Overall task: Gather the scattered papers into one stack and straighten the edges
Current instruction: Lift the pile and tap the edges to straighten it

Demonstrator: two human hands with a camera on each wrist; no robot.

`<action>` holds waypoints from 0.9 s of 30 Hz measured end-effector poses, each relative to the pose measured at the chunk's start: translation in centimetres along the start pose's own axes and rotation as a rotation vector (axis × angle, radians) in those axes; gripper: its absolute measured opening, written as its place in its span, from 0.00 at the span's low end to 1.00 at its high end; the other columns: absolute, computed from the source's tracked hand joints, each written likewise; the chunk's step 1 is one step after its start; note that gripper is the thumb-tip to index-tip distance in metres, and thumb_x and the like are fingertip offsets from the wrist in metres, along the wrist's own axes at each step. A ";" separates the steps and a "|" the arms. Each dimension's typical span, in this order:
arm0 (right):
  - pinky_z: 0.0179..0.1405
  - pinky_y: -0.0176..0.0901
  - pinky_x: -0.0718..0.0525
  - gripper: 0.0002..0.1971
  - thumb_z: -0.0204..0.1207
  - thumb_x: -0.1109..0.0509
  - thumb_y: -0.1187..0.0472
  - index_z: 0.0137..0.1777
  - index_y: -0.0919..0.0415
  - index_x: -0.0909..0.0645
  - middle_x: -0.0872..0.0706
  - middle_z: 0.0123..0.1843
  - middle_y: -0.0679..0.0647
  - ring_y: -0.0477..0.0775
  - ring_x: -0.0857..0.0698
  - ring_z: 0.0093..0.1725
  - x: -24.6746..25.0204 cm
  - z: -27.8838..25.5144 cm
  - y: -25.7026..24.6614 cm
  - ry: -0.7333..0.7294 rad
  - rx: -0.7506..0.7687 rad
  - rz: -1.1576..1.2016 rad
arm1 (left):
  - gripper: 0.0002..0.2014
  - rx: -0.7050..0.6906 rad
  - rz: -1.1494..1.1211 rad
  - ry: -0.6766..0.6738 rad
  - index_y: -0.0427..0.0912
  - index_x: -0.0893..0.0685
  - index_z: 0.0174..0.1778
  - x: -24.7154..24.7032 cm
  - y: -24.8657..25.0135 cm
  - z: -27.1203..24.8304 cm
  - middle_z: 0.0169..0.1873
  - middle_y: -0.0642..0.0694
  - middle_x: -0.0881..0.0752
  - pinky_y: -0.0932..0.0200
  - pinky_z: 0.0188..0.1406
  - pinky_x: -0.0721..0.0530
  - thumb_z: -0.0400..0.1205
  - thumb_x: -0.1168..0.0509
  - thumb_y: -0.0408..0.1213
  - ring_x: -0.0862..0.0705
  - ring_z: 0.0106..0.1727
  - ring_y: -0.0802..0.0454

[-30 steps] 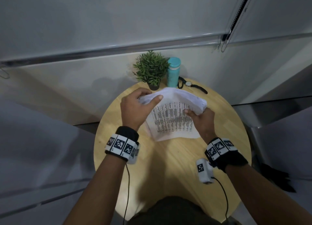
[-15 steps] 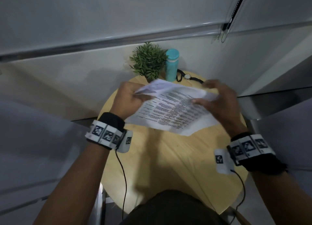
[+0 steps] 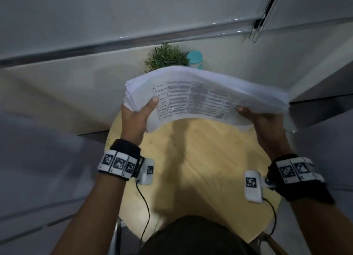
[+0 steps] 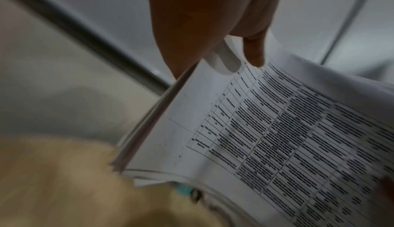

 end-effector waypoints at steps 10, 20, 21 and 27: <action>0.54 0.46 0.12 0.27 0.55 0.14 0.63 0.57 0.56 0.13 0.09 0.55 0.49 0.45 0.10 0.53 2.4 -4.8 12.1 0.019 -0.390 -0.121 | 0.16 0.418 0.169 0.048 0.34 0.13 0.56 2.0 -13.7 -4.8 0.50 0.40 0.10 0.66 0.44 0.15 0.72 0.23 0.25 0.12 0.49 0.52; 0.49 0.52 0.13 0.23 0.57 0.17 0.76 0.54 0.74 0.15 0.10 0.50 0.62 0.54 0.12 0.46 2.7 -2.9 13.1 0.078 -0.399 -0.155 | 0.22 0.479 0.139 0.093 0.40 0.14 0.55 2.7 -14.8 -2.5 0.47 0.47 0.12 0.70 0.39 0.16 0.68 0.23 0.18 0.14 0.47 0.54; 0.49 0.53 0.13 0.22 0.57 0.16 0.76 0.52 0.72 0.14 0.10 0.50 0.62 0.54 0.12 0.46 2.9 -2.8 13.2 0.071 -0.400 -0.174 | 0.20 0.502 0.162 0.099 0.41 0.15 0.52 2.8 -15.1 -2.6 0.45 0.49 0.12 0.71 0.39 0.18 0.68 0.23 0.19 0.14 0.46 0.55; 0.37 0.36 0.14 0.16 0.61 0.19 0.77 0.46 0.63 0.13 0.10 0.43 0.51 0.41 0.11 0.37 2.0 -3.0 12.4 0.104 -0.375 -0.138 | 0.14 0.540 0.148 0.122 0.39 0.13 0.52 3.2 -16.0 -2.8 0.46 0.46 0.10 0.53 0.50 0.19 0.72 0.23 0.26 0.13 0.49 0.47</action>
Point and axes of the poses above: each hand's wrist, its own z-axis towards the middle knuckle, its own x-axis out of the back of the hand, y = z × x, the point moved 6 cm from there along z, towards the middle knuckle
